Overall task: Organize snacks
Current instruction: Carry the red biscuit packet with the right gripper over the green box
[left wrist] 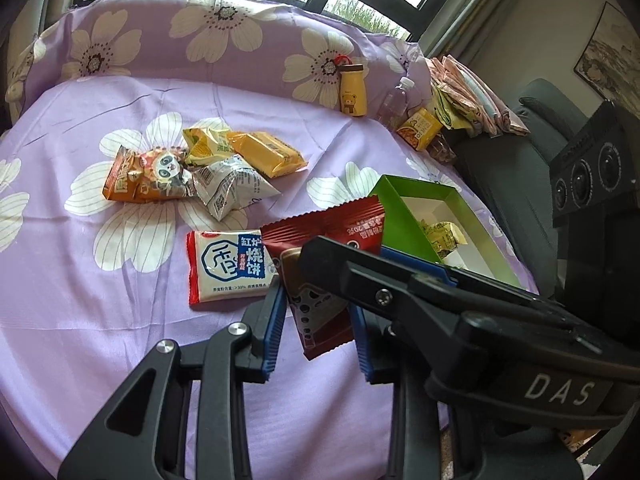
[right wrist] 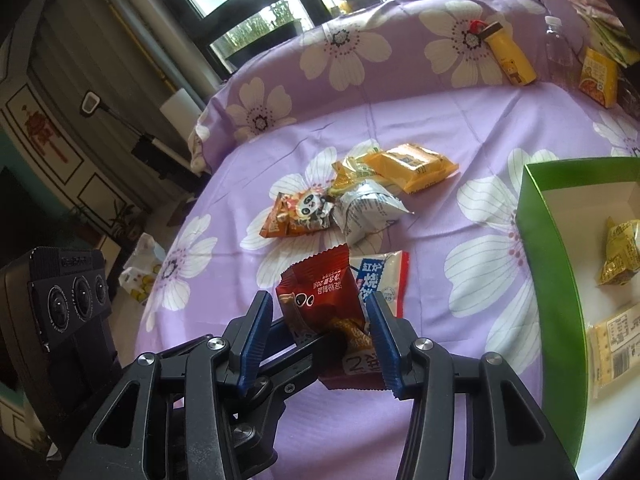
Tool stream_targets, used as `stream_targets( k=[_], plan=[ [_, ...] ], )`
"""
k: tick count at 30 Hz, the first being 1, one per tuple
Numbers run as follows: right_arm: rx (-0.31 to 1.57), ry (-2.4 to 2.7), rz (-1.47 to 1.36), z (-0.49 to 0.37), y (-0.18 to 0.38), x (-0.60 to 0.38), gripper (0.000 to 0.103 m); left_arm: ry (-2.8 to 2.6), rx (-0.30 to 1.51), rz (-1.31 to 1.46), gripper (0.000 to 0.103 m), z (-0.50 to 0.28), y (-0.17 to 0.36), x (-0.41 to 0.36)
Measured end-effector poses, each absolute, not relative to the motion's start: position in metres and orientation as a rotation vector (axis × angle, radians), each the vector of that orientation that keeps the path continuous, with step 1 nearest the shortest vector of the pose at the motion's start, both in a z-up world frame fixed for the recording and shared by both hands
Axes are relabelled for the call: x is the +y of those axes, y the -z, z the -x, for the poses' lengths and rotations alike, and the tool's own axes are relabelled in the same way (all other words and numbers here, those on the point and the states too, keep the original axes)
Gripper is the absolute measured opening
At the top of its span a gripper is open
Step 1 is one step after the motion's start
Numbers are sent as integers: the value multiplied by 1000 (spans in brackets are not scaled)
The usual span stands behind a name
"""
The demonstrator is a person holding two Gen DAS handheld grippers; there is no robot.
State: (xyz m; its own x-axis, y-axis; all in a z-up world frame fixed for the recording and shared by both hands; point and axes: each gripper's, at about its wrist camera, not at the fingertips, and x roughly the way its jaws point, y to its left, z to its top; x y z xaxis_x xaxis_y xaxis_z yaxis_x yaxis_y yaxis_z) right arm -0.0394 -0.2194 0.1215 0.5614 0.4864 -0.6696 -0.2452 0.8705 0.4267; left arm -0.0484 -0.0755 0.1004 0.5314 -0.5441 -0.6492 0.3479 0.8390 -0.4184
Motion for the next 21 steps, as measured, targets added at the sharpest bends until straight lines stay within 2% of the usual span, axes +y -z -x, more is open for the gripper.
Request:
stream_targets(
  k=[21],
  plan=[
    [729, -431, -320, 64, -162, -253, 48, 571, 740, 200, 32, 68, -143, -104]
  ],
)
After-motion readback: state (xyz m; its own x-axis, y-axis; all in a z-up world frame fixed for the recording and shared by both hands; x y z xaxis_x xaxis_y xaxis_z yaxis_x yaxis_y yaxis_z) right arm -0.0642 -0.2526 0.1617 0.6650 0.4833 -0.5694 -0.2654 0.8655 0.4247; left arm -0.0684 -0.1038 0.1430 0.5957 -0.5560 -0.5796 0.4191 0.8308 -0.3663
